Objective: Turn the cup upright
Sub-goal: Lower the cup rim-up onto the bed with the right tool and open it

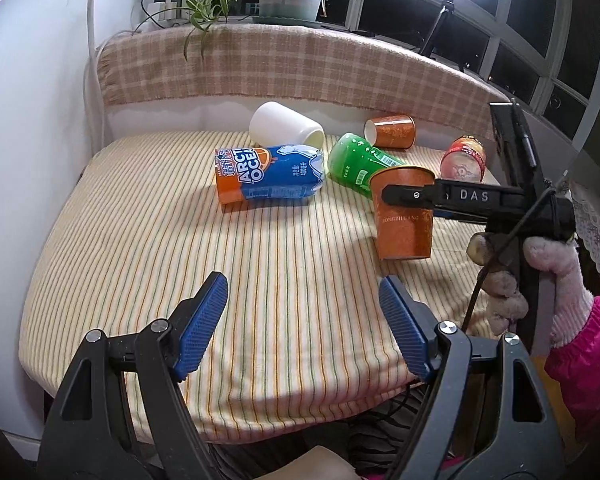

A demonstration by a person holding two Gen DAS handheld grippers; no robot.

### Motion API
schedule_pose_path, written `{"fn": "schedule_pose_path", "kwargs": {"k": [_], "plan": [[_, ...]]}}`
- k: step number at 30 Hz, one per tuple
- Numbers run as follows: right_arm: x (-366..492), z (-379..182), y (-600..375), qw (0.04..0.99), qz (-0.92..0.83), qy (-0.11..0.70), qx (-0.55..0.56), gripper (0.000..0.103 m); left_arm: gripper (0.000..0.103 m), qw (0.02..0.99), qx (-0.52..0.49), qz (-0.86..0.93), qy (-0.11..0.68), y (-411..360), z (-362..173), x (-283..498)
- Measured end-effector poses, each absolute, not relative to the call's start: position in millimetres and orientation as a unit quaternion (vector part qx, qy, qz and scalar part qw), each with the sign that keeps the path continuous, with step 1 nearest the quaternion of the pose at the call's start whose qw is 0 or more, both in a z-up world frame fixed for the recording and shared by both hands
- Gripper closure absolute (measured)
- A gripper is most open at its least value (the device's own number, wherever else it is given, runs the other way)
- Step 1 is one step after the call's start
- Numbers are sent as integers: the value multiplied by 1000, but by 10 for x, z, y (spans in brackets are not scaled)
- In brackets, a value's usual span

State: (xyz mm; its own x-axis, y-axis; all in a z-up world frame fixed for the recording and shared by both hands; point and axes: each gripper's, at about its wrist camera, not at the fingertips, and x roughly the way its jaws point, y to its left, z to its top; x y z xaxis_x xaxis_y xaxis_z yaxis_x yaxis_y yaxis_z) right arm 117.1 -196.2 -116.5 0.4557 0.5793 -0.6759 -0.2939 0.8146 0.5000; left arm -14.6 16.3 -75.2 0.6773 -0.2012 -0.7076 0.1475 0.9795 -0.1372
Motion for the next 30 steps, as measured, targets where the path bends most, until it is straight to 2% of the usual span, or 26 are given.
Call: {"fn": "schedule_pose_path", "kwargs": {"k": [11, 30], "plan": [[887, -1135, -1702, 916, 213, 338, -3, 37, 23, 914, -35, -96, 393, 133, -777, -138], [521, -1162, -1650, 920, 214, 326, -34, 37, 23, 918, -31, -100, 383, 86, -726, -203]]}}
